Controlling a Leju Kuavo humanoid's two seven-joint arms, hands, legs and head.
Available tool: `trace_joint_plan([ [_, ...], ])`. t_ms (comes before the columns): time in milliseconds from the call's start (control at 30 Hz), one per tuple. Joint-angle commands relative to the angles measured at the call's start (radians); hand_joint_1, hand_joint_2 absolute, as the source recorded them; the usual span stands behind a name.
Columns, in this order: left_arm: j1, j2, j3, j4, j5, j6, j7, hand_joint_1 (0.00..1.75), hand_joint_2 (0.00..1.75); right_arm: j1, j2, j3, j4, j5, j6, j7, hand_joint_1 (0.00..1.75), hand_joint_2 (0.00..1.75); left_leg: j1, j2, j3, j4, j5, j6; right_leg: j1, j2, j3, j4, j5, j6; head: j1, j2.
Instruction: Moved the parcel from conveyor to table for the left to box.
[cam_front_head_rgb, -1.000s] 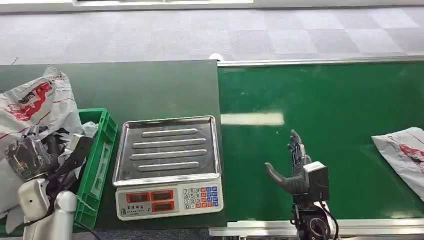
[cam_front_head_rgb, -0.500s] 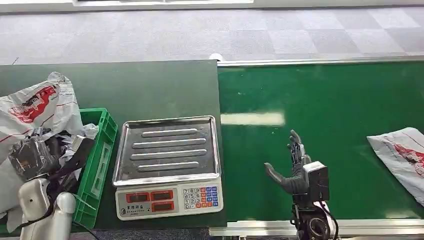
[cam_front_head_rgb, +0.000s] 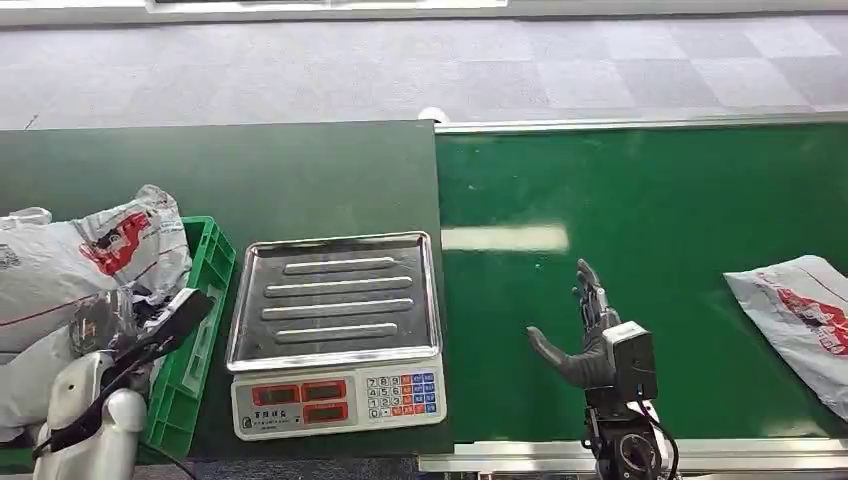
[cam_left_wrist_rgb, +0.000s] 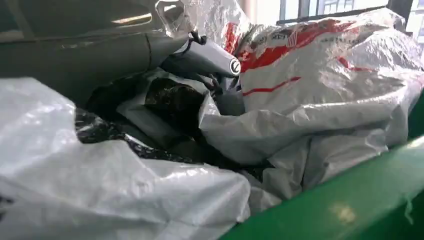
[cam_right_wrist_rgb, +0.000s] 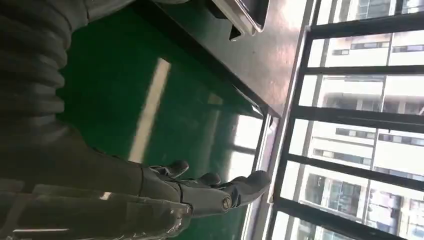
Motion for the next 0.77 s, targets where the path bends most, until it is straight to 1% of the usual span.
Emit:
trace_joint_plan([
  [33,0.072,0.024,-0.039,0.08,-0.018,0.033,-0.001,0.0,1.75,-0.017,0.006,-0.02,0.034,0.003,0.002,0.008,0.0,1.75,-0.001,0.002,0.003,-0.003,0.0,0.0,-0.001,0.002,0.002,-0.001,0.0,0.0,0.0,0.0],
  [133,0.072,0.013,-0.038,0.047,-0.025,0.061,0.017,0.0,1.75,-0.014,0.008,-0.02,0.027,0.003,0.005,0.011,0.0,1.75,-0.001,0.002,0.004,-0.002,0.0,0.0,-0.001,0.002,0.003,-0.001,0.0,0.0,0.0,0.0],
  [200,0.066,-0.005,-0.029,0.025,-0.022,0.148,0.034,0.0,1.75,-0.012,0.011,-0.018,0.024,0.003,0.004,0.012,0.0,1.75,-0.001,0.002,0.004,-0.002,0.0,0.0,-0.001,0.002,0.003,-0.002,0.0,0.0,0.0,0.0],
  [233,0.058,-0.014,-0.024,0.013,0.004,0.196,0.021,0.0,0.0,-0.011,0.013,-0.017,0.023,0.003,0.003,0.013,0.0,1.75,-0.001,0.002,0.004,-0.003,0.001,0.001,0.0,0.002,0.003,-0.003,0.001,0.0,0.0,0.0],
  [300,0.05,-0.027,-0.021,-0.01,0.039,0.274,0.0,0.0,0.0,-0.009,0.014,-0.015,0.02,0.002,0.001,0.013,0.0,1.75,-0.001,0.001,0.004,-0.002,0.0,0.0,0.0,0.001,0.004,-0.001,0.0,0.0,0.0,0.0],
  [400,0.049,-0.045,-0.021,-0.079,0.189,0.453,-0.082,0.0,0.0,-0.003,0.011,-0.006,0.018,-0.003,-0.004,0.015,0.0,1.75,0.0,0.0,0.003,-0.001,0.0,0.0,0.0,0.0,0.003,-0.001,0.0,0.0,0.0,0.0],
  [533,0.055,-0.057,-0.012,-0.124,0.286,0.547,-0.135,0.0,0.0,-0.004,0.012,0.0,0.03,-0.01,-0.012,0.012,0.0,1.75,0.0,-0.001,0.002,-0.001,0.0,0.001,0.0,-0.001,0.003,-0.001,0.0,0.0,0.0,0.0],
  [633,0.047,-0.065,-0.01,-0.138,0.367,0.653,-0.232,0.0,0.0,0.0,0.01,0.005,0.03,-0.014,-0.02,0.008,0.0,1.75,0.0,-0.002,0.001,-0.001,0.001,0.001,0.0,-0.002,0.002,-0.002,0.001,0.0,0.0,0.0],
  [667,0.049,-0.067,-0.012,-0.152,0.387,0.697,-0.283,0.0,0.0,0.003,0.008,0.007,0.028,-0.017,-0.021,0.006,0.0,1.75,0.0,-0.002,0.001,-0.002,0.001,0.001,0.0,-0.002,0.002,-0.002,0.001,0.0,0.0,0.0],
  [733,0.047,-0.11,0.038,-0.196,0.442,0.697,-0.377,0.0,0.0,0.005,0.006,0.011,0.027,-0.02,-0.023,0.002,0.0,1.75,0.0,-0.002,0.001,-0.001,0.001,0.0,0.0,-0.002,0.002,-0.001,0.0,0.0,0.0,0.0],
  [767,0.048,-0.116,0.044,-0.207,0.461,0.697,-0.398,0.0,0.0,0.005,0.006,0.012,0.027,-0.021,-0.024,0.001,0.0,1.75,0.0,-0.002,0.0,-0.001,0.001,0.001,0.0,-0.001,0.001,-0.001,0.001,0.0,0.0,0.0],
])
